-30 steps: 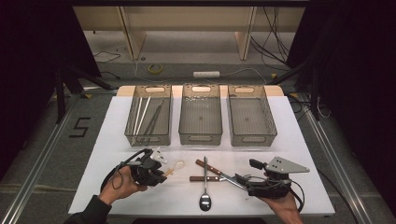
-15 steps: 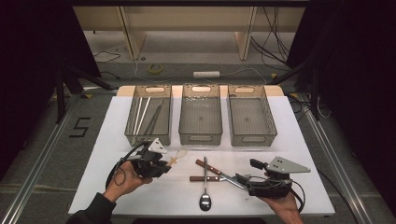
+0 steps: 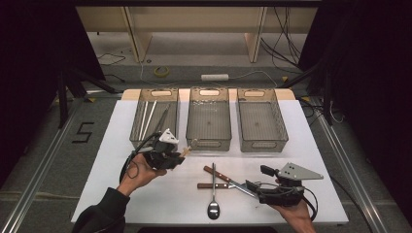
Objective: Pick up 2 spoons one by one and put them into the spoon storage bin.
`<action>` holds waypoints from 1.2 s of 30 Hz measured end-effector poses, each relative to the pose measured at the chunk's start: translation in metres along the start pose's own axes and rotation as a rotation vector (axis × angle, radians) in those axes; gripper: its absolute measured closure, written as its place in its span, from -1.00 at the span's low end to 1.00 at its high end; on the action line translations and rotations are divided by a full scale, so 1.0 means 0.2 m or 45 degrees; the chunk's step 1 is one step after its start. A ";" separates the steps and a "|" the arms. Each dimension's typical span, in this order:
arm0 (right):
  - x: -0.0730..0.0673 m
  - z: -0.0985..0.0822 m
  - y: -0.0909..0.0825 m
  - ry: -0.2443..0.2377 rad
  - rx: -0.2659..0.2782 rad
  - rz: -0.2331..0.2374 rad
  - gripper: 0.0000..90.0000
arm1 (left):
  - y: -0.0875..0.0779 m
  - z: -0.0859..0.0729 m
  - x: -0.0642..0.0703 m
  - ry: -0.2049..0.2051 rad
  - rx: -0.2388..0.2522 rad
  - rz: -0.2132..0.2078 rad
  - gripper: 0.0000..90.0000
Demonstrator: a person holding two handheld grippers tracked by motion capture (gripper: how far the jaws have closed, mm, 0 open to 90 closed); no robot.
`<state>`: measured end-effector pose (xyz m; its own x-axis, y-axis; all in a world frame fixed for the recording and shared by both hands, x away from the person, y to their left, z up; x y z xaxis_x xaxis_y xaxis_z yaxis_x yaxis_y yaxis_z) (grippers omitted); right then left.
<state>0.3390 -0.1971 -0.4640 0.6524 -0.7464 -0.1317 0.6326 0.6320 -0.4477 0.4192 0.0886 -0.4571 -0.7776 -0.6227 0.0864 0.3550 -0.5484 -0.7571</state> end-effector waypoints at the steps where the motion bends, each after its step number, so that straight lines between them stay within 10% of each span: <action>1: 0.00 0.00 0.00 0.001 -0.001 0.000 -0.49 | 0.00 0.01 -0.01 -0.007 0.013 -0.002 0.69; 36: 0.00 -0.01 0.01 0.000 -0.012 -0.001 -0.49 | 0.13 0.40 -0.23 -0.125 0.200 0.059 0.69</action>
<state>0.3398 -0.1970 -0.4661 0.6518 -0.7468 -0.1317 0.6291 0.6295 -0.4560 0.5058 0.0588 -0.4292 -0.7071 -0.6964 0.1223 0.4720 -0.5937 -0.6517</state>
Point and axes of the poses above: each handheld gripper's, and its own axes: y roughly forward along the jaws, z roughly out of its top, x roughly to its right, the point moved 7 cm from there along y, roughly forward along the jaws, and after that the axes turned 3 degrees about -z, right-handed, at the moved point
